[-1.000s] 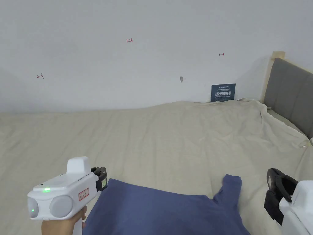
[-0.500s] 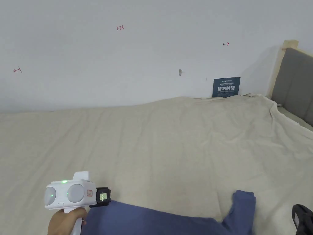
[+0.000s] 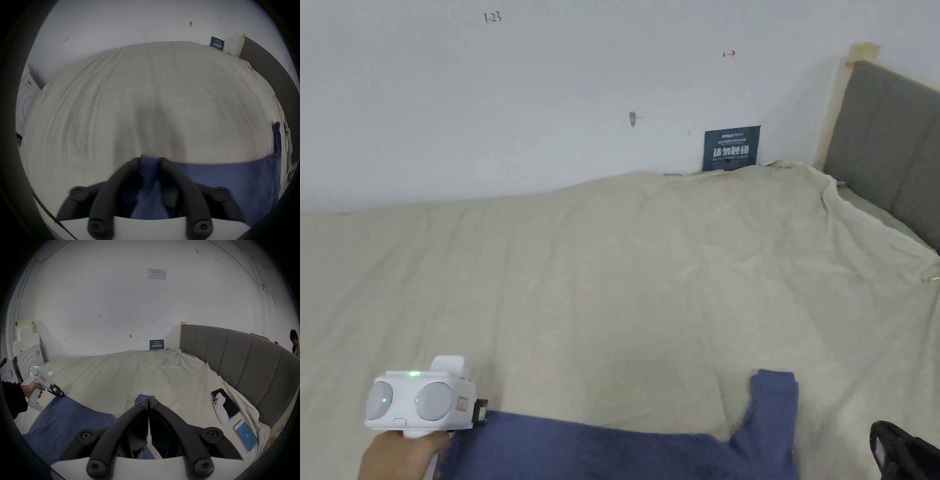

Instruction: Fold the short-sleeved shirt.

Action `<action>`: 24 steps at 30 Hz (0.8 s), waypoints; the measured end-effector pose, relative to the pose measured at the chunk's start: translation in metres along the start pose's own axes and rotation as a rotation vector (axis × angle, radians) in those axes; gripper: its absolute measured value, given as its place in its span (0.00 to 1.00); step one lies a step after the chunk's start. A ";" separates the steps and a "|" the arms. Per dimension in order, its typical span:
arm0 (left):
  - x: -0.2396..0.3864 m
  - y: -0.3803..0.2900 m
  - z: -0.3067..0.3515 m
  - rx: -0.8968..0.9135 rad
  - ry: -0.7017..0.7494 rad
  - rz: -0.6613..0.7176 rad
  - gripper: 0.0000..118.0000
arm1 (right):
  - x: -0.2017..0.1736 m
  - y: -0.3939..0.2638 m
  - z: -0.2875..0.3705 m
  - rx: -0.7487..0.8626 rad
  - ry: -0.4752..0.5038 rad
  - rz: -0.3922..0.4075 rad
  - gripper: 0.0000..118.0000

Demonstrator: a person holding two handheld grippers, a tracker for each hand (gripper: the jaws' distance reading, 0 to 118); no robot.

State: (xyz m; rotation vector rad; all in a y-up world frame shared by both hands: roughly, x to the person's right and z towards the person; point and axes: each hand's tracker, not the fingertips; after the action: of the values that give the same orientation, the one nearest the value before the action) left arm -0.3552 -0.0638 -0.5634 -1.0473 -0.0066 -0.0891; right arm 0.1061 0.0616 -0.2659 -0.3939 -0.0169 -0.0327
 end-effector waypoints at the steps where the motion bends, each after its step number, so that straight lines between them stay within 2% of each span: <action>1: 0.004 -0.001 0.002 -0.001 0.013 -0.029 0.02 | 0.001 0.000 0.001 -0.005 -0.002 -0.011 0.00; 4: 0.008 -0.007 0.019 0.050 0.027 -0.056 0.01 | 0.004 0.001 0.000 -0.055 -0.005 -0.019 0.00; 9: 0.003 -0.020 0.079 0.192 -0.029 -0.075 0.01 | 0.003 -0.007 0.000 -0.221 0.010 -0.025 0.01; 10: 0.001 -0.023 0.092 0.210 -0.037 -0.079 0.01 | 0.024 -0.005 -0.053 -0.257 0.011 -0.028 0.03; 12: -0.001 -0.028 0.120 0.236 -0.051 -0.076 0.01 | 0.025 -0.010 -0.058 -0.315 0.016 -0.037 0.04; 13: -0.003 -0.031 0.132 0.251 -0.059 -0.074 0.01 | 0.025 -0.014 -0.059 -0.353 0.009 -0.029 0.08; 14: -0.005 -0.033 0.142 0.261 -0.063 -0.071 0.01 | 0.040 -0.032 -0.086 -0.393 0.012 -0.036 0.17; 17: -0.006 -0.039 0.169 0.286 -0.062 -0.063 0.01 | 0.048 -0.052 -0.108 -0.471 0.009 -0.036 0.38; 18: -0.007 -0.040 0.173 0.288 -0.061 -0.058 0.01 | 0.034 -0.039 -0.089 -0.507 0.001 -0.028 0.43; 20: -0.010 -0.042 0.181 0.297 -0.067 -0.042 0.01 | 0.031 -0.047 -0.089 -0.554 0.000 -0.006 0.47; 24: -0.011 -0.046 0.191 0.304 -0.077 -0.017 0.01 | 0.022 -0.067 -0.091 -0.601 -0.008 0.013 0.46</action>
State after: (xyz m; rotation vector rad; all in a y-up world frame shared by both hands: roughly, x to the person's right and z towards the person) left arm -0.3626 0.0792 -0.4281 -0.7467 -0.0957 -0.0610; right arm 0.1263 -0.0361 -0.3239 -0.9945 -0.0123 -0.0229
